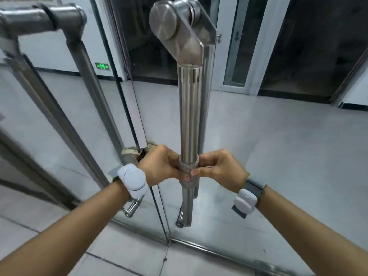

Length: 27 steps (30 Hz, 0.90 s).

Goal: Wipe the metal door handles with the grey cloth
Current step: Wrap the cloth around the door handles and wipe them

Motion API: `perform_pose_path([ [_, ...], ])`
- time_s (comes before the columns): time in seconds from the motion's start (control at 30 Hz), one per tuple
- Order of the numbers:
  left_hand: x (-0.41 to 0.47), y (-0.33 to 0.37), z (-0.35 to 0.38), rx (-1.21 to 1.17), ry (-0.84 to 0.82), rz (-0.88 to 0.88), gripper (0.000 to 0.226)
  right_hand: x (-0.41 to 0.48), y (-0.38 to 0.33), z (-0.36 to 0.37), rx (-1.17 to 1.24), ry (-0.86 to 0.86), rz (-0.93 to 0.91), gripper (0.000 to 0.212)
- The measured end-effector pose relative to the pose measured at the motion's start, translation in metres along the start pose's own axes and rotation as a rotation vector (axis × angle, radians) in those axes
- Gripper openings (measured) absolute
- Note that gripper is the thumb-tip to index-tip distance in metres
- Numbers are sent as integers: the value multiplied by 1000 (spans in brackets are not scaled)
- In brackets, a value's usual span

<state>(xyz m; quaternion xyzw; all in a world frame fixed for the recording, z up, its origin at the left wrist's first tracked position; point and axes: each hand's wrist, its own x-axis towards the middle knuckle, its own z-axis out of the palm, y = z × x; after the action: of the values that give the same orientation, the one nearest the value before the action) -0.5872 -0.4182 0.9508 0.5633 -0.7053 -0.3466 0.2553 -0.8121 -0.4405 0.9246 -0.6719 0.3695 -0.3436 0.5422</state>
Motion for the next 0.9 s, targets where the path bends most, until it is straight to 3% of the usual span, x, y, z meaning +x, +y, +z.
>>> perform_pose_path([
  [0.17, -2, -74, 65, -88, -55, -91, 32, -6, 86, 18, -56, -24, 145, 36],
  [0.53, -7, -124, 121, -129, -55, -190, 34, -4, 148, 25, -233, -116, 270, 32],
  [0.77, -12, -87, 98, 6, -28, -163, 34, -7, 115, 19, -372, -96, 284, 22],
  [0.9, -13, -25, 35, 104, 35, -61, 31, 2, 30, -4, -354, -42, 177, 22],
])
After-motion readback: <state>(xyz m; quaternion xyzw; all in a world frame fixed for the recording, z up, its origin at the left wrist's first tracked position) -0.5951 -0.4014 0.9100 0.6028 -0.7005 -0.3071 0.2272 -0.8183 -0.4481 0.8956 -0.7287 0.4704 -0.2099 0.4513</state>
